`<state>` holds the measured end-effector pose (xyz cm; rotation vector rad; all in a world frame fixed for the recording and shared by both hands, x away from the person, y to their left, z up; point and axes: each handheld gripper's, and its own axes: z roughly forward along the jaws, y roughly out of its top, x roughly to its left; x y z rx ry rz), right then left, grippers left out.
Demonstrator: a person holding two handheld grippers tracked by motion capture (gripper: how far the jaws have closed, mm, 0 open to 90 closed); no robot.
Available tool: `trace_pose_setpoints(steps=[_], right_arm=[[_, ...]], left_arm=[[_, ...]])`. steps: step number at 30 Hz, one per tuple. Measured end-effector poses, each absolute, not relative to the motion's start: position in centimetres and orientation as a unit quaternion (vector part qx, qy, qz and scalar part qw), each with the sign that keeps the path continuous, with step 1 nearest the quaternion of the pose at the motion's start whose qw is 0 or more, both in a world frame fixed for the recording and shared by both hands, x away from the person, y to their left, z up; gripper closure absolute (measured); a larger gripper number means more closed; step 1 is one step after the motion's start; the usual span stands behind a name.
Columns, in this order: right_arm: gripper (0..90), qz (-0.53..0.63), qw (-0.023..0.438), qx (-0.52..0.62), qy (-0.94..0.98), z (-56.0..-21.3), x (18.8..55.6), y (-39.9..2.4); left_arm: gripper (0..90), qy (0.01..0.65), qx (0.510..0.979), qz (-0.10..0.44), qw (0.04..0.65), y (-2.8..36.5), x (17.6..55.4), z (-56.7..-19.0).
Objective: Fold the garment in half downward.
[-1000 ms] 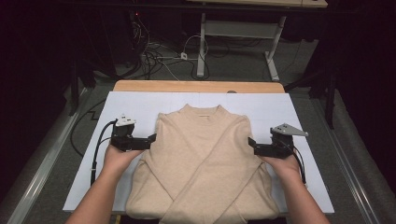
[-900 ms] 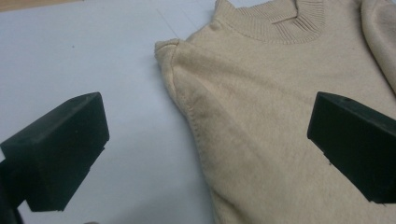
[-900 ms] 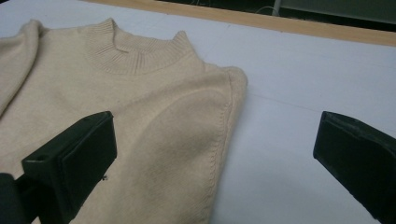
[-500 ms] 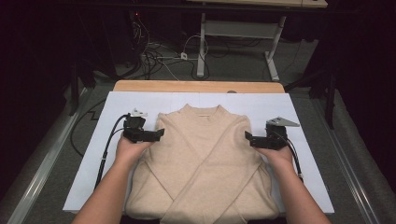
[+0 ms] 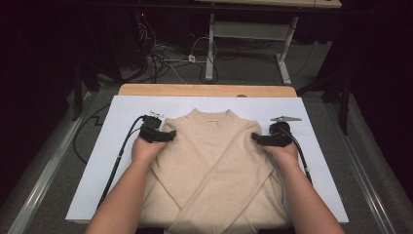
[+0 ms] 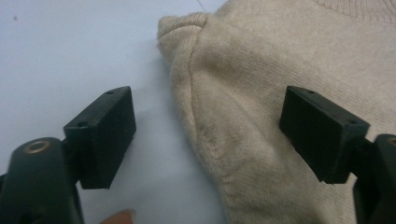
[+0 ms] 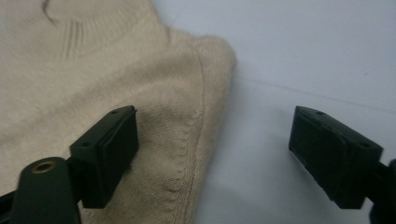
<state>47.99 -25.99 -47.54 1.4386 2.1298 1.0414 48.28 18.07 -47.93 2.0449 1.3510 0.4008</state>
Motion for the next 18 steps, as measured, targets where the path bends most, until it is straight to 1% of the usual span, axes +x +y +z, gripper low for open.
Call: trace_pose_setpoints(steps=[1, 2, 3, 4, 5, 6, 7, 8, 9, 10, 12, 13, 14, 16, 17, 18], right_arm=[[19.6, 0.362, 0.183, 0.506, 0.761, -47.6, 48.2, -25.7], [22.9, 0.364, 0.185, 0.501, 0.763, -47.5, 48.4, -25.5], [23.2, 0.362, 0.182, 0.501, 0.765, -47.5, 48.6, -25.2], [25.4, 0.359, 0.183, 0.499, 0.768, -47.4, 48.8, -24.9], [25.4, 0.359, 0.183, 0.499, 0.768, -47.4, 48.8, -24.9], [29.0, 0.357, 0.184, 0.494, 0.771, -47.4, 49.0, -24.6], [42.0, 0.355, 0.188, 0.482, 0.778, -47.5, 49.1, -24.1], [48.9, 0.363, 0.185, 0.473, 0.782, -47.5, 49.1, -24.0], [53.5, 0.367, 0.182, 0.468, 0.783, -47.6, 49.0, -23.9], [61.0, 0.371, 0.177, 0.468, 0.782, -47.6, 49.1, -24.0], [70.9, 0.378, 0.167, 0.466, 0.782, -47.5, 48.9, -24.0], [76.1, 0.379, 0.162, 0.468, 0.782, -47.5, 48.8, -24.0], [78.8, 0.383, 0.157, 0.471, 0.779, -47.5, 48.7, -24.1], [82.3, 0.377, 0.172, 0.472, 0.778, -47.2, 48.5, -24.1], [83.4, 0.374, 0.187, 0.472, 0.776, -46.9, 48.4, -24.3], [83.4, 0.374, 0.187, 0.472, 0.776, -46.9, 48.4, -24.3]], left_arm=[[22.2, 0.512, 0.779, 0.151, 0.329, 18.0, 48.2, -47.9], [25.8, 0.51, 0.779, 0.15, 0.332, 17.9, 48.2, -47.9], [29.8, 0.506, 0.782, 0.148, 0.333, 17.8, 48.1, -47.9], [34.7, 0.502, 0.784, 0.144, 0.336, 17.8, 48.0, -47.8], [39.7, 0.502, 0.784, 0.144, 0.336, 17.8, 48.0, -47.8], [39.7, 0.499, 0.785, 0.138, 0.34, 17.8, 48.0, -47.7], [49.9, 0.497, 0.787, 0.134, 0.34, 17.8, 47.9, -47.7], [55.9, 0.496, 0.788, 0.13, 0.341, 17.9, 47.8, -47.6], [63.0, 0.494, 0.79, 0.12, 0.342, 18.1, 47.7, -47.5], [69.5, 0.493, 0.791, 0.113, 0.343, 18.3, 47.7, -47.4], [75.1, 0.485, 0.798, 0.122, 0.338, 18.3, 47.4, -47.2], [76.2, 0.479, 0.801, 0.131, 0.335, 18.2, 47.3, -47.1], [76.9, 0.475, 0.801, 0.14, 0.336, 18.2, 47.2, -46.9], [77.7, 0.478, 0.794, 0.156, 0.341, 18.4, 47.1, -46.3], [78.0, 0.482, 0.787, 0.161, 0.349, 18.6, 47.1, -45.9], [78.2, 0.482, 0.787, 0.161, 0.349, 18.6, 47.1, -45.9]])
